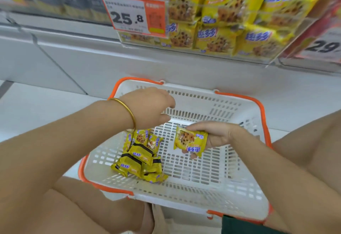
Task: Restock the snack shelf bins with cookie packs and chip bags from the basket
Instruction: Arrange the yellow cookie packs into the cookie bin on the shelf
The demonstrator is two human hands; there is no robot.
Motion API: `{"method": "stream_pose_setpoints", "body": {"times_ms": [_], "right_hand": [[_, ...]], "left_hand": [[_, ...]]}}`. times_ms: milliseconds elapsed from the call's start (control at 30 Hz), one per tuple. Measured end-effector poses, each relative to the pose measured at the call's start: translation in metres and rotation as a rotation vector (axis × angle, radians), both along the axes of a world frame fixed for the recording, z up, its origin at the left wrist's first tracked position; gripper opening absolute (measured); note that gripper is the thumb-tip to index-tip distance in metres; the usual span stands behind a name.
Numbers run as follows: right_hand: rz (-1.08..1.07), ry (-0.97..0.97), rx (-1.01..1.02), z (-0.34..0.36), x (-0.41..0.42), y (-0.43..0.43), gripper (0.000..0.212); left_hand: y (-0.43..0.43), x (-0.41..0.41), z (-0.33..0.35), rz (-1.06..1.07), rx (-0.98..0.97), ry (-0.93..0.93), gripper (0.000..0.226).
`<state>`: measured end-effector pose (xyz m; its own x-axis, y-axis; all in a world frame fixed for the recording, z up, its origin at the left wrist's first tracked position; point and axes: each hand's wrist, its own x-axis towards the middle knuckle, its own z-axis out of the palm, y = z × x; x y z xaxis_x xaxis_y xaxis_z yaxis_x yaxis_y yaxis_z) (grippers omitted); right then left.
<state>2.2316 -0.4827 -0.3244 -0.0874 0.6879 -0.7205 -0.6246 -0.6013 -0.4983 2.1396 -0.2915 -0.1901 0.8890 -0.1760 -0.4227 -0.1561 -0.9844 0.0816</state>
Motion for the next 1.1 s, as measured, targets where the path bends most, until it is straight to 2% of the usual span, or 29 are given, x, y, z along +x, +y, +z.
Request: {"method": "stream_pose_setpoints", "body": {"times_ms": [133,233,367,500,600,667,733,800,867,900,933,1000,1100], "right_hand": [[-0.119,-0.117,0.220,0.064,0.011,-0.011,0.034],[-0.289,-0.213,0.310,0.094,0.012,-0.023,0.035],[-0.425,-0.454,0.345,0.118,0.009,-0.039,0.016],[-0.512,-0.651,0.364,0.141,0.005,-0.049,0.046],[-0.666,-0.699,0.433,0.162,-0.001,-0.051,0.052],[-0.692,-0.755,0.426,0.174,-0.002,-0.050,0.051],[-0.672,-1.045,0.362,0.186,0.001,-0.050,0.046],[-0.616,-1.536,0.302,0.207,0.008,-0.050,0.054],[-0.320,-2.046,0.289,0.234,0.015,-0.047,0.067],[-0.139,-2.198,0.236,0.248,0.018,-0.043,0.067],[-0.004,-2.249,0.143,0.260,0.021,-0.038,0.065],[0.097,-2.200,-0.030,0.277,0.026,-0.026,0.059],[-0.022,-2.211,-0.027,0.299,0.034,-0.018,0.050]], "left_hand": [[-0.022,0.018,0.013,0.223,-0.317,0.075,0.051],[-0.043,0.026,0.025,0.377,-0.531,0.110,0.057],[-0.061,0.034,0.044,0.516,-0.783,0.036,0.051],[-0.069,0.040,0.062,0.595,-0.922,-0.137,0.053],[-0.073,0.040,0.070,0.580,-0.955,-0.090,0.056],[-0.072,0.042,0.075,0.539,-0.981,-0.082,0.059],[-0.068,0.046,0.081,0.472,-0.963,-0.178,0.061],[-0.064,0.050,0.089,0.371,-0.889,-0.329,0.059],[-0.062,0.054,0.101,0.288,-0.823,-0.481,0.055],[-0.061,0.056,0.107,0.268,-0.848,-0.539,0.053],[-0.059,0.059,0.113,0.263,-0.895,-0.588,0.051],[-0.056,0.064,0.123,0.270,-0.986,-0.670,0.050],[-0.052,0.072,0.129,0.256,-0.994,-0.845,0.052]]}}
